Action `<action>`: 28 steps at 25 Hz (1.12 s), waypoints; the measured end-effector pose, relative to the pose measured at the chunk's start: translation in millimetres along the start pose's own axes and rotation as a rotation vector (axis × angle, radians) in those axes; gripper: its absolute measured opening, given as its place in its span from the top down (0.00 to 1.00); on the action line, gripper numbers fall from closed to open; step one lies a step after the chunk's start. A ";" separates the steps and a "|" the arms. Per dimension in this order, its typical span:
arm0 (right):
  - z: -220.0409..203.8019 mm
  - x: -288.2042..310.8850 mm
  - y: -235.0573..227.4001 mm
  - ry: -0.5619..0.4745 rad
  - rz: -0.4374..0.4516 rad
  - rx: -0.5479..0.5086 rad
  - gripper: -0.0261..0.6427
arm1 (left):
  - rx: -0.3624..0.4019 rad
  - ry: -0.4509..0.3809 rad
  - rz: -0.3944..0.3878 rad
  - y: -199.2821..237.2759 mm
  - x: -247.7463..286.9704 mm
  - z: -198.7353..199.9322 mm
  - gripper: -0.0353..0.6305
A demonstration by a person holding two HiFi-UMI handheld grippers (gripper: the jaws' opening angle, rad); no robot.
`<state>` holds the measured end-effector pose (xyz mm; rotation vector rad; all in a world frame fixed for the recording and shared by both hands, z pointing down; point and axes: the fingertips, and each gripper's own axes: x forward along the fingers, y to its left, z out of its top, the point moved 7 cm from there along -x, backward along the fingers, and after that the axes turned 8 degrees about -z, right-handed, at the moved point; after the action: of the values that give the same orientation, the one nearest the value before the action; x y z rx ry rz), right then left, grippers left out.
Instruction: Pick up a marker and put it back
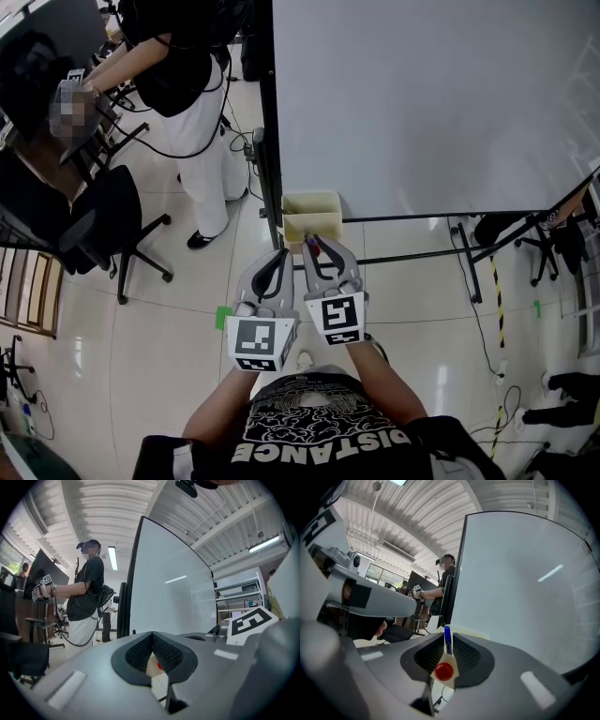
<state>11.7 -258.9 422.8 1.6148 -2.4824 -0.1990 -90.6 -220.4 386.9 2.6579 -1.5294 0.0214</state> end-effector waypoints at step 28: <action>48.0 -77.3 6.1 -0.092 -0.047 0.060 0.90 | 0.005 -0.037 -0.043 -36.4 -43.5 14.8 0.94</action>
<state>26.6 -184.9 371.6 1.7265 -2.5435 -0.2113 -81.4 -165.8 367.9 2.7090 -1.4838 -0.0265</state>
